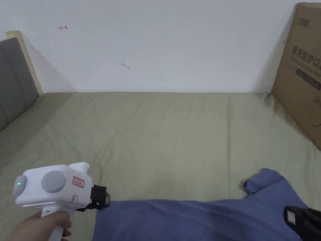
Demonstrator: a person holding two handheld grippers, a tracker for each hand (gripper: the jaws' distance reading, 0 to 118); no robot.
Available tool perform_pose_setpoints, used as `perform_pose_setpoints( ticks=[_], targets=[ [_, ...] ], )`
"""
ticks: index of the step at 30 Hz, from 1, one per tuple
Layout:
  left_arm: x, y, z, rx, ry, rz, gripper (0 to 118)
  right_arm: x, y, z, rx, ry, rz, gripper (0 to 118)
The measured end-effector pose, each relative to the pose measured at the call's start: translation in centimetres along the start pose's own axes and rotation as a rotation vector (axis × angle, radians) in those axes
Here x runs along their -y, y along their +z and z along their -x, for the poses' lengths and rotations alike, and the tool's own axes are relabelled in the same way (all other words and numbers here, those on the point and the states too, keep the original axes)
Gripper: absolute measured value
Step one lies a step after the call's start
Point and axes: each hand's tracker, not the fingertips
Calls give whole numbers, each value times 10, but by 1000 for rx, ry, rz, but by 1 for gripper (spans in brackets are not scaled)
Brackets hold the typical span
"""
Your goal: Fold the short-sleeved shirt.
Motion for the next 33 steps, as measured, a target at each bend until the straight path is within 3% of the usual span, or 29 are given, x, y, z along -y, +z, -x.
perform_pose_setpoints(
  ticks=[1,2,9,13,15,16,19,21,23,25,29,30,31,33],
  targets=[
    [-6,-20,3,-41,-23,44,112,2,-8,0,-7,1,25,0],
    [-8,-35,6,-77,-32,65,115,4,-15,0,-5,4,43,0],
    [-16,-107,22,-151,-37,150,117,11,-53,-2,22,64,110,0],
    [-13,-100,3,-212,-81,107,114,13,-63,-9,15,12,144,0],
    [-8,-90,-9,-206,-116,71,95,15,-62,-11,13,-15,144,0],
    [-6,-80,-15,-187,-157,63,78,17,-62,-12,13,-24,142,0],
    [-5,-74,-20,-93,-190,76,0,15,-60,-15,33,-39,135,0],
    [-8,-66,-18,-97,-164,64,0,-2,-55,-28,86,-51,48,0],
    [-9,-53,-15,-80,-153,-28,0,-31,-51,-53,132,-154,-71,0],
    [-6,-37,-16,-50,-143,-111,0,-62,-63,-88,115,-277,-87,0],
    [6,-9,-21,-4,-177,-190,0,-102,-134,-139,202,-280,190,0],
    [11,-4,-21,3,-184,-194,0,-104,-157,-150,185,-280,299,4],
    [16,1,-21,13,-190,-208,0,-102,-179,-159,158,-285,376,19],
    [24,10,-24,46,-187,-235,0,-93,-210,-172,145,-331,461,105]
  ],
)
